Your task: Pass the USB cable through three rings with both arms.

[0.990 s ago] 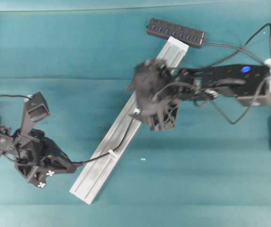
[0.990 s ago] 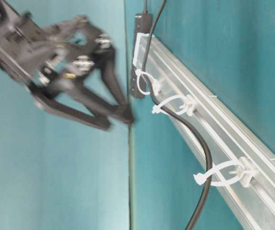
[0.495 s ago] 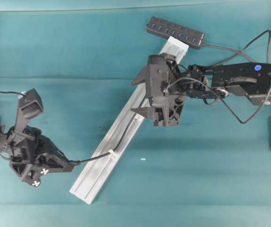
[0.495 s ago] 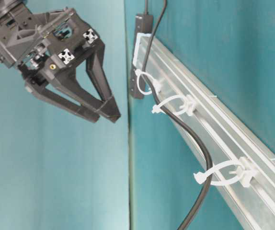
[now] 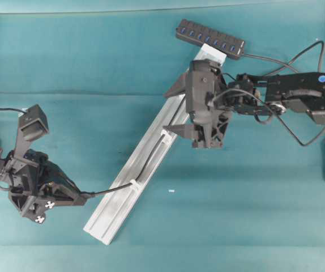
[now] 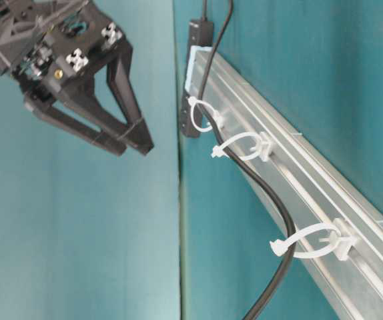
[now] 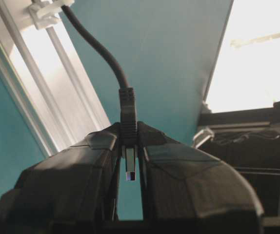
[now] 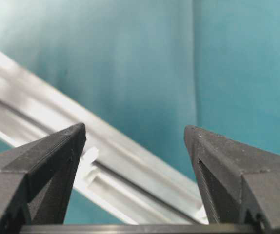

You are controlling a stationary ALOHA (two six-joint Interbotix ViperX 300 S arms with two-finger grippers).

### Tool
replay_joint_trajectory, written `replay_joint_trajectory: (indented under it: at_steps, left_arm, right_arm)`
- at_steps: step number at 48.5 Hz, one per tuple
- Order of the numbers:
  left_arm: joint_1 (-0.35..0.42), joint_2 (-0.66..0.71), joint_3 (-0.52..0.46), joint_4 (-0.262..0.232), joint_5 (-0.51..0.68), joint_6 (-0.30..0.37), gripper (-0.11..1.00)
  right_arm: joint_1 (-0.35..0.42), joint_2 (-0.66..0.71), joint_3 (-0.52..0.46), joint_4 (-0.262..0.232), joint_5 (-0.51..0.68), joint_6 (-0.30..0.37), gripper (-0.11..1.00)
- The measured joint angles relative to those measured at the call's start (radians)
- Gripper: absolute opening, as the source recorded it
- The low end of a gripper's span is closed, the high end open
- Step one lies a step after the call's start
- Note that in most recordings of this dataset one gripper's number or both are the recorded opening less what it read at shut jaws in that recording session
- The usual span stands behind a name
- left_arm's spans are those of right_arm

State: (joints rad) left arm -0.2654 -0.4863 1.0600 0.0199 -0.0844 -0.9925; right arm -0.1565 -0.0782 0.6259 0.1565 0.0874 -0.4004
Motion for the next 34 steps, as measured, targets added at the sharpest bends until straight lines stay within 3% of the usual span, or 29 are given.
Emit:
replay_joint_trajectory:
  at_steps: [34]
  left_arm:
    - [0.000,-0.002,0.000,0.000,0.000,0.002,0.10]
  right_arm:
    - [0.035,-0.005,0.006,0.014,-0.021,0.002,0.86]
